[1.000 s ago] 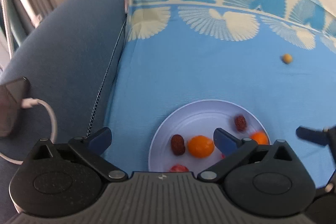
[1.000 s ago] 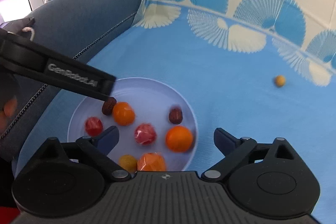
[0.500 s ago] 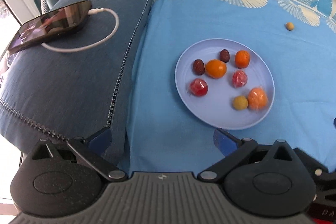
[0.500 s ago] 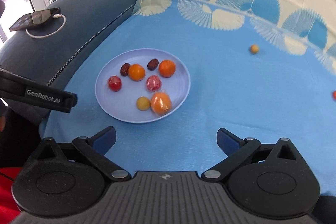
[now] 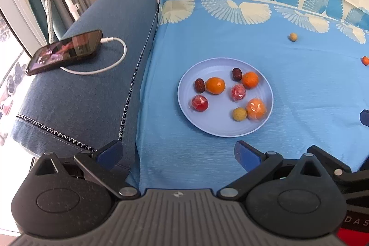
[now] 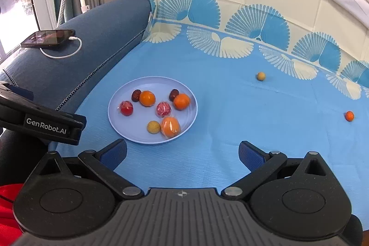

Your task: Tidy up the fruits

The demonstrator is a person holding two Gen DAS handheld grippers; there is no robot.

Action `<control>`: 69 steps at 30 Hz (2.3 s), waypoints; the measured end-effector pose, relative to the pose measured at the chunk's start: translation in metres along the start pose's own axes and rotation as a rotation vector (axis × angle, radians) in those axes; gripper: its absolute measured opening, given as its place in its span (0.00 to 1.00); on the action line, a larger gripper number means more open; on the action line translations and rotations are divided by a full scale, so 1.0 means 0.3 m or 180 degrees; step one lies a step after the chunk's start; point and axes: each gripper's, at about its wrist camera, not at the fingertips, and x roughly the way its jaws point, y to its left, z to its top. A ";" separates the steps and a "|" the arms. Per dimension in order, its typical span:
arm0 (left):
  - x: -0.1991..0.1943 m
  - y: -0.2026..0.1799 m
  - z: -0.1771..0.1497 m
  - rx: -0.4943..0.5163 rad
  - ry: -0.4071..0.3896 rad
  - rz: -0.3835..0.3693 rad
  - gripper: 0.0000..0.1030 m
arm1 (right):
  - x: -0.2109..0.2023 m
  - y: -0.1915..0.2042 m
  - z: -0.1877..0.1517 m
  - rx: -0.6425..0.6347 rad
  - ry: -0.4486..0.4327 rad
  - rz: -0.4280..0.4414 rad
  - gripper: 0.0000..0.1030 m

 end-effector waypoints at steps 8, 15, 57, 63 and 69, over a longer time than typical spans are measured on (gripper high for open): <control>-0.029 -0.003 0.002 0.0008 -0.0071 0.0012 1.00 | -0.032 -0.003 0.001 -0.0011 -0.0082 -0.0024 0.99; -0.034 -0.004 -0.003 0.0022 -0.0078 0.0010 1.00 | -0.034 -0.001 -0.002 -0.0017 -0.0081 -0.0025 0.99; 0.010 -0.030 -0.012 0.0101 0.0036 0.0047 1.00 | 0.003 -0.021 -0.030 0.0111 -0.0003 0.0009 0.99; 0.023 -0.043 0.001 0.0119 0.0071 0.0096 1.00 | 0.027 -0.041 -0.038 0.0203 0.0033 0.0048 0.99; 0.036 -0.077 0.040 0.0153 0.0105 0.0112 1.00 | 0.055 -0.084 -0.043 0.0356 0.0078 0.0067 0.99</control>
